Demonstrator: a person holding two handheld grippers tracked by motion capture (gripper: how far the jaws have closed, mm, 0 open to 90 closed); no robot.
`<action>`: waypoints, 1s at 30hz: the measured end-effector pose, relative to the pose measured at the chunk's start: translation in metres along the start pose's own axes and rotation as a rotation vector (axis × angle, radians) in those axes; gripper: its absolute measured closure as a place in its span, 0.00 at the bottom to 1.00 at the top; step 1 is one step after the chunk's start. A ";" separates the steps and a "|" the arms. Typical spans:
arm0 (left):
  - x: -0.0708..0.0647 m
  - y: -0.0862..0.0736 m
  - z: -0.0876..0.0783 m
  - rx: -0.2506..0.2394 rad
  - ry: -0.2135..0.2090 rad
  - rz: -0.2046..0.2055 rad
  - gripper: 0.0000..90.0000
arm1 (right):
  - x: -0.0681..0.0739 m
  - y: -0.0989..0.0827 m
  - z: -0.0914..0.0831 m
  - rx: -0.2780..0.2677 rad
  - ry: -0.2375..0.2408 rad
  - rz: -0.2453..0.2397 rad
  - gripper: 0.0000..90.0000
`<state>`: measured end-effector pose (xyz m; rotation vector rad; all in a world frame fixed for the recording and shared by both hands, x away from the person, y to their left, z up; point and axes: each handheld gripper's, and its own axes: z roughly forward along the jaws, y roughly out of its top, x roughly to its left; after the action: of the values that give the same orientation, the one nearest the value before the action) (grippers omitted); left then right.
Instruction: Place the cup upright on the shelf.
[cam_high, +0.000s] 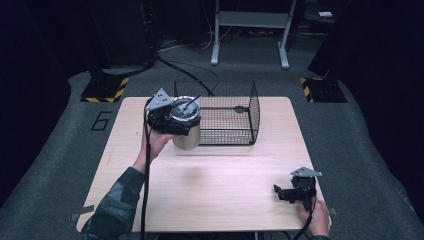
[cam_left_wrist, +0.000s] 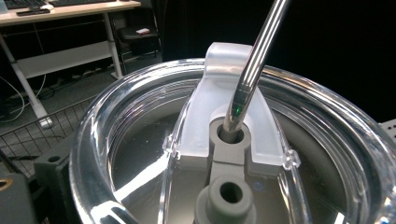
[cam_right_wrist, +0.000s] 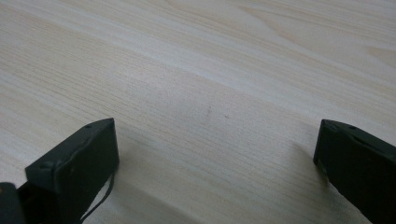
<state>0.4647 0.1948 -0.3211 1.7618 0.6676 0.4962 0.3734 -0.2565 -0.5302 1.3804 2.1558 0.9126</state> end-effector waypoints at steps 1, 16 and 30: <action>0.001 0.001 0.001 0.001 0.000 -0.001 0.03 | 0.000 0.000 0.000 0.000 0.000 0.000 0.00; 0.015 0.015 0.020 -0.014 0.019 -0.035 0.03 | 0.000 0.000 0.000 0.004 0.010 -0.008 0.00; 0.023 0.027 0.040 -0.010 0.045 -0.038 0.03 | -0.001 0.001 0.000 0.002 0.012 -0.019 0.00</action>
<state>0.5118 0.1756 -0.3062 1.7290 0.7281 0.5137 0.3743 -0.2570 -0.5300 1.3559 2.1758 0.9145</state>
